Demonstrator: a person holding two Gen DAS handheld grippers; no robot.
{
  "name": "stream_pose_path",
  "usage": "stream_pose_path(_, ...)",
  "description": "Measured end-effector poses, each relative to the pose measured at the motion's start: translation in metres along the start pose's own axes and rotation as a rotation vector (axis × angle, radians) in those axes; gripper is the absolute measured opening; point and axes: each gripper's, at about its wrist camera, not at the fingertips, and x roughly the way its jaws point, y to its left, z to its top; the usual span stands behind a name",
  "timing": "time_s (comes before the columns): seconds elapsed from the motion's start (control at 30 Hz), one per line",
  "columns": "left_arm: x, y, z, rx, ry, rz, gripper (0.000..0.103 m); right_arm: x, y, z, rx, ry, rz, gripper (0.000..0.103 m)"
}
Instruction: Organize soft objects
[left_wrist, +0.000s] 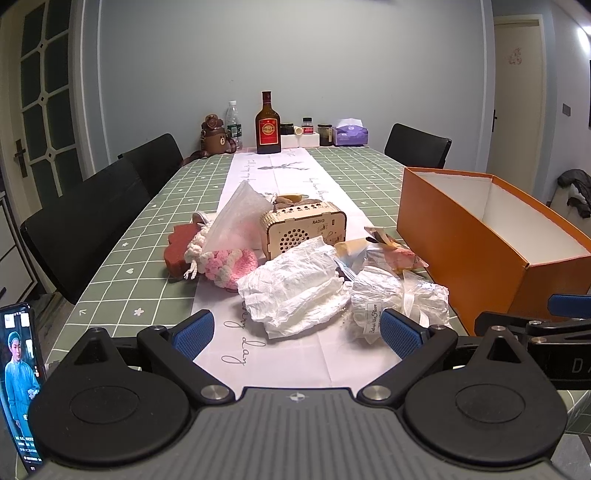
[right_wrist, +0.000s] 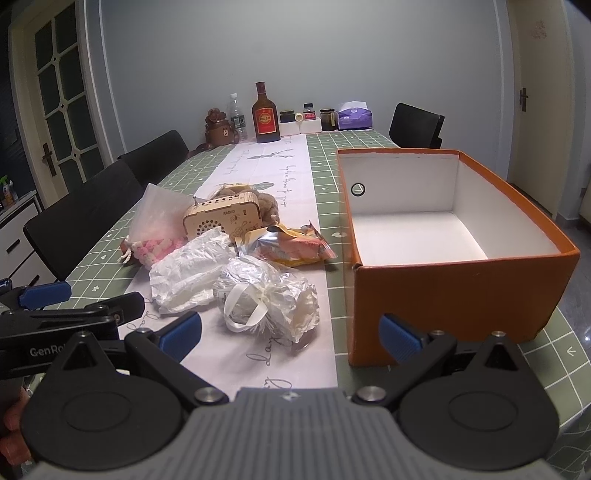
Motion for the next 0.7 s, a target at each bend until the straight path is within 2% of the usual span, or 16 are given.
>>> stream_pose_path(0.7, 0.0009, 0.0004, -0.0001, -0.002, 0.002, -0.001, 0.103, 0.0013, 0.002, -0.0018, -0.004, 0.013, 0.001, 0.1)
